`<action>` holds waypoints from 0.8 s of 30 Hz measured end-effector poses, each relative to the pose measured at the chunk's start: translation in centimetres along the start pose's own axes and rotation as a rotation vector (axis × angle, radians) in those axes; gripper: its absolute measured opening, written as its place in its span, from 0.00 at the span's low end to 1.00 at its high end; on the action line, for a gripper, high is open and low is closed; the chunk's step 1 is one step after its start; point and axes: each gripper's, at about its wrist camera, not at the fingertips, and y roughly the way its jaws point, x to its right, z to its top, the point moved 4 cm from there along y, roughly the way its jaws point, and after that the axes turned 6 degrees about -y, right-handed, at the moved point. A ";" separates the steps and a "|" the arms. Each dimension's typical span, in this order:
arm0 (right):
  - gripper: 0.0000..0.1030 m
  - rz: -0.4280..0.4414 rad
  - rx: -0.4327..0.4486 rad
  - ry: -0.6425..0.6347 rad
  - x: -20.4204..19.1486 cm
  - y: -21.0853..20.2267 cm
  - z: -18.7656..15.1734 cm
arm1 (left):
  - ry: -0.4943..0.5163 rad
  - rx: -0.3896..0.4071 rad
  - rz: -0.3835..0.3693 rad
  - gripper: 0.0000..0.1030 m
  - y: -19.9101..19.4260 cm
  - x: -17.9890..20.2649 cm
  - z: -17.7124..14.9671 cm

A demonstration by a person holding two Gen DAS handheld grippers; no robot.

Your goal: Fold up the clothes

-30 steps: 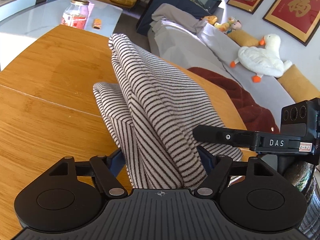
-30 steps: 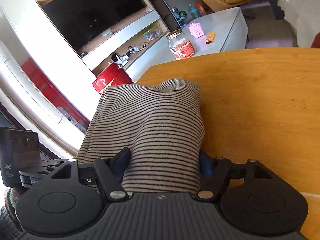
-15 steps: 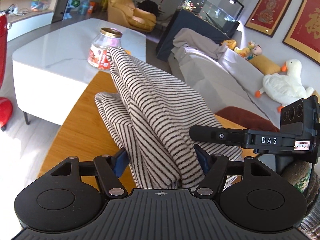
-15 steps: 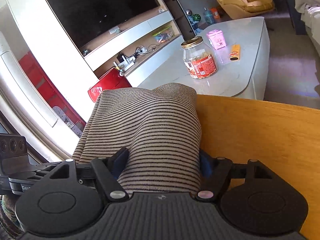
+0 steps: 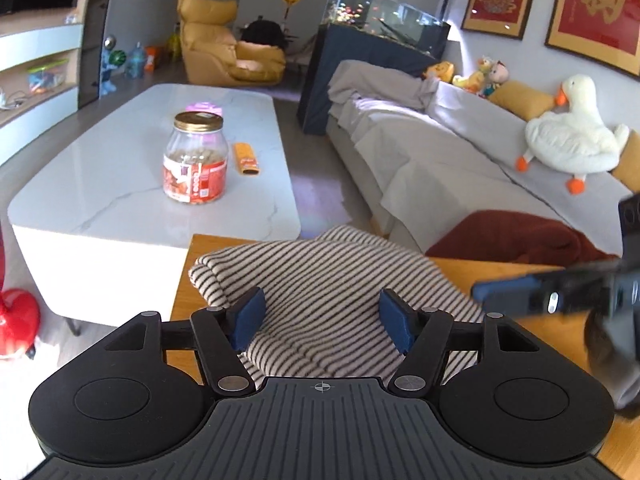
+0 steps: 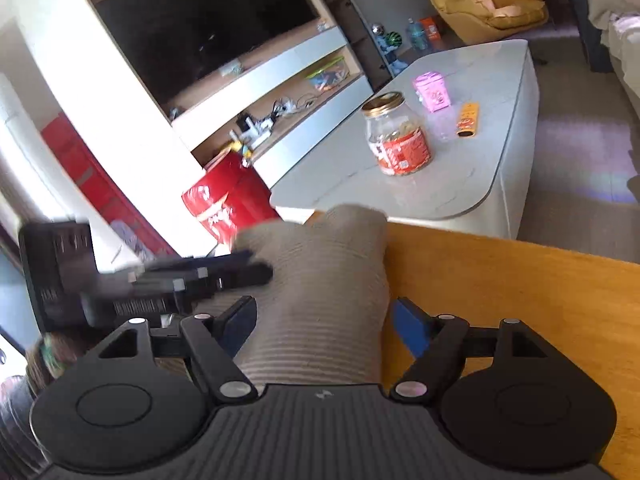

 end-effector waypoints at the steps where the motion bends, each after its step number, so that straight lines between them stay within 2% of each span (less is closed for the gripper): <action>1: 0.74 -0.006 0.014 0.027 0.7 0.1 0.8 | 0.009 0.009 -0.003 0.67 -0.1 0.0 -0.2; 4: 0.74 -0.015 0.005 0.091 2.1 2.5 2.0 | -0.002 0.016 -0.007 0.67 -0.3 -0.1 -0.5; 8: 0.83 -0.014 -0.055 0.170 3.5 7.3 1.8 | 0.002 0.015 -0.006 0.68 -0.3 -0.2 -0.5; 9: 0.79 0.022 -0.066 0.193 3.5 7.9 1.7 | 0.002 0.013 -0.006 0.68 -0.2 -0.2 -0.5; 11: 0.59 0.092 -0.047 0.180 2.6 8.1 2.1 | -0.001 0.010 -0.009 0.68 -0.2 -0.4 -0.3; 13: 0.59 0.090 0.017 0.077 0.8 6.6 3.0 | 0.004 0.009 -0.012 0.68 -0.2 -0.4 -0.2; 17: 0.57 -0.018 -0.010 -0.006 0.5 5.9 3.2 | 0.027 0.013 -0.006 0.70 0.1 -0.1 -0.3; 18: 0.60 -0.078 -0.028 -0.021 1.0 6.1 2.8 | 0.024 0.014 -0.008 0.70 0.1 -0.1 -0.3; 20: 0.64 -0.076 -0.007 0.011 1.5 5.0 2.0 | 0.017 0.019 0.004 0.70 -0.4 0.0 -0.2; 21: 0.70 -0.060 0.009 0.042 1.6 3.9 1.4 | 0.004 0.025 0.032 0.71 -1.3 0.1 -0.2; 22: 0.72 -0.044 0.026 0.065 1.6 2.8 0.8 | -0.013 0.032 0.053 0.75 -2.2 0.2 -0.4; 23: 0.77 -0.030 0.038 0.064 1.4 1.8 -0.1 | -0.037 0.036 0.060 0.85 -3.2 0.3 -0.8; 24: 0.80 -0.011 0.032 0.066 1.3 1.2 -1.1 | -0.068 0.038 0.044 0.88 -4.3 0.4 -1.4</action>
